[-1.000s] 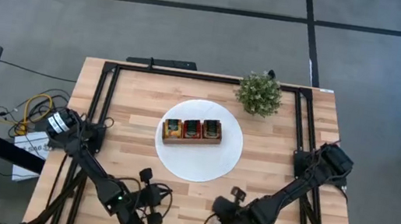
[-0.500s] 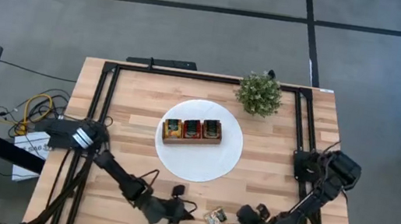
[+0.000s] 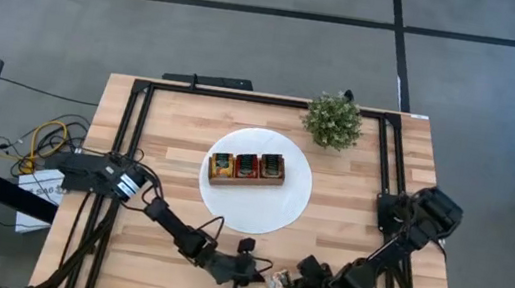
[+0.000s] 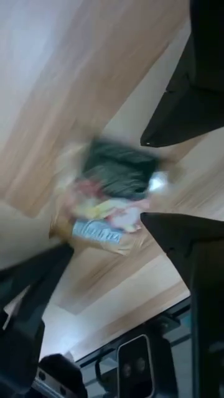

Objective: Pick & Place Tea
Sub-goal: Put the brown tea bag into the right section of the wooden organizer

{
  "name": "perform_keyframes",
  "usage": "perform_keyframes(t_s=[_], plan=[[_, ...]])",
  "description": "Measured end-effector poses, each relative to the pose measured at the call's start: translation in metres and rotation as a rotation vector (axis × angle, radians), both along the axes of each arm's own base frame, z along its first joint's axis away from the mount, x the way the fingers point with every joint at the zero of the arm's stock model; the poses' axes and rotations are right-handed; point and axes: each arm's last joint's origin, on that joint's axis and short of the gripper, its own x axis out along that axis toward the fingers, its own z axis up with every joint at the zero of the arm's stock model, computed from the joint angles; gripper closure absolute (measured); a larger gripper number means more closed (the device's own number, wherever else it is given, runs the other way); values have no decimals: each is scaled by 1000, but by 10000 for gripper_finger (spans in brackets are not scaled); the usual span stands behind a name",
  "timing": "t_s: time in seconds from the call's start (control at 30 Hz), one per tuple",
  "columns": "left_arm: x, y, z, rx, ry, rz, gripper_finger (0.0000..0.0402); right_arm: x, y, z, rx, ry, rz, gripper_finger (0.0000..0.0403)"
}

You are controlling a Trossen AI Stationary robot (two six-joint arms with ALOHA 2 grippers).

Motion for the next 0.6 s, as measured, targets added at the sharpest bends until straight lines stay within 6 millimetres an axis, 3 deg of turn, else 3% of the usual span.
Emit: perform_keyframes(t_s=[0.33,0.6], plan=[[3,8,-2,-17,29,38,402,18,-13,-1,10,18,61,288],[0,5,3,9,54,29,402,18,-14,1,-71,4,148,394]])
